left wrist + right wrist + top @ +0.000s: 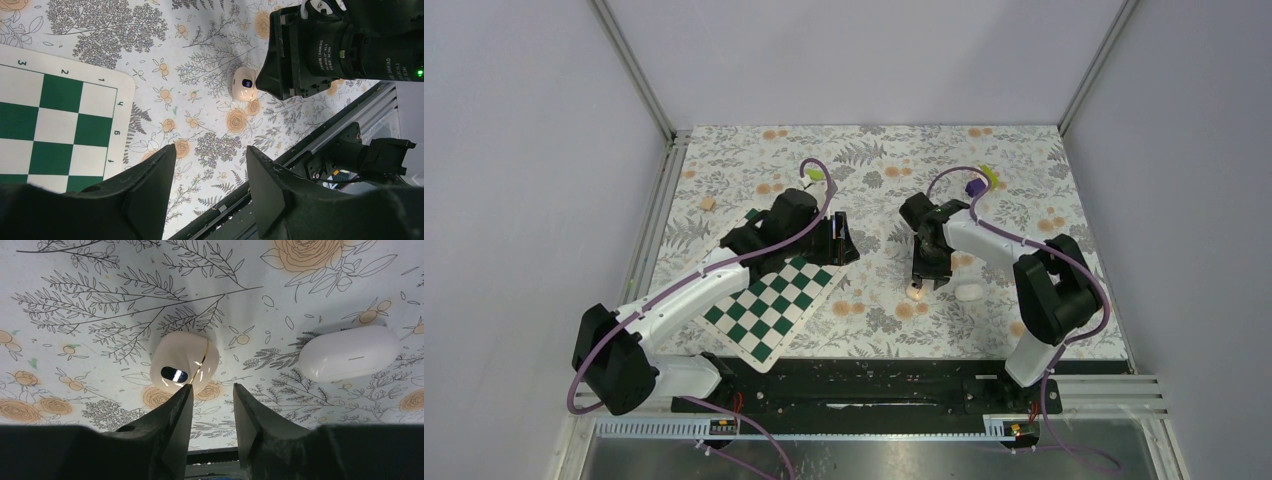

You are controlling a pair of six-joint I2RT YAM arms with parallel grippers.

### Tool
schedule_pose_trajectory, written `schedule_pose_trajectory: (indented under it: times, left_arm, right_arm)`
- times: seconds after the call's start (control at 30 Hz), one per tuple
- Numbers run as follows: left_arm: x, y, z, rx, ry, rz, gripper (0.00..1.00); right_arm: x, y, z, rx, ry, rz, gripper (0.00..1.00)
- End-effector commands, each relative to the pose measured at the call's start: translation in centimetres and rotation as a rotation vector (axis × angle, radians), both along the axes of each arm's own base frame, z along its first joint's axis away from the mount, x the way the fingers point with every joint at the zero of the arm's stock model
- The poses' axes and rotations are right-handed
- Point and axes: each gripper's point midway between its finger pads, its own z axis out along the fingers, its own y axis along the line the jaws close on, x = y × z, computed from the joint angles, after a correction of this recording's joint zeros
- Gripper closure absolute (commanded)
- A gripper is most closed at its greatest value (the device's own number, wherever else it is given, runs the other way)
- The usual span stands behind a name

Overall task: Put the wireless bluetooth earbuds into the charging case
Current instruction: Place the charging case with the earbuds at the center of the board, then reset both arms

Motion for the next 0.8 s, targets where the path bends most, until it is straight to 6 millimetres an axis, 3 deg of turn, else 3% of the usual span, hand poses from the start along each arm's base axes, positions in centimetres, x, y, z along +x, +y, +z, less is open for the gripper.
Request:
schedule_pose_trajectory:
  times: [0.0,0.23,0.37,0.53,0.63,0.77]
  left_arm:
    - [0.3,-0.5,0.6,-0.039,-0.022,-0.009,0.46]
    - [0.3,-0.5,0.6,-0.037,-0.024,-0.01,0.46]
    - [0.5,-0.4,1.0,-0.037,-0.036,0.0,0.46]
    - [1.1,0.5,3.3,-0.027,-0.096,0.032,0.42]
    - [1.8,1.7,5.3,-0.003,-0.167,0.066,0.36]
    - [2.6,3.1,7.6,0.025,-0.25,0.109,0.28]
  right_arm:
    - [0.6,0.3,2.3,0.021,-0.065,-0.002,0.57]
    - [1.1,0.7,4.7,0.059,-0.121,-0.009,0.57]
    - [1.7,1.2,7.3,0.11,-0.18,0.017,0.57]
    - [2.4,0.9,13.2,0.168,-0.358,0.073,0.45]
    - [2.6,-0.5,17.5,0.161,-0.493,0.1,0.39]
    - [2.4,-4.1,23.4,0.092,-0.713,0.078,0.21]
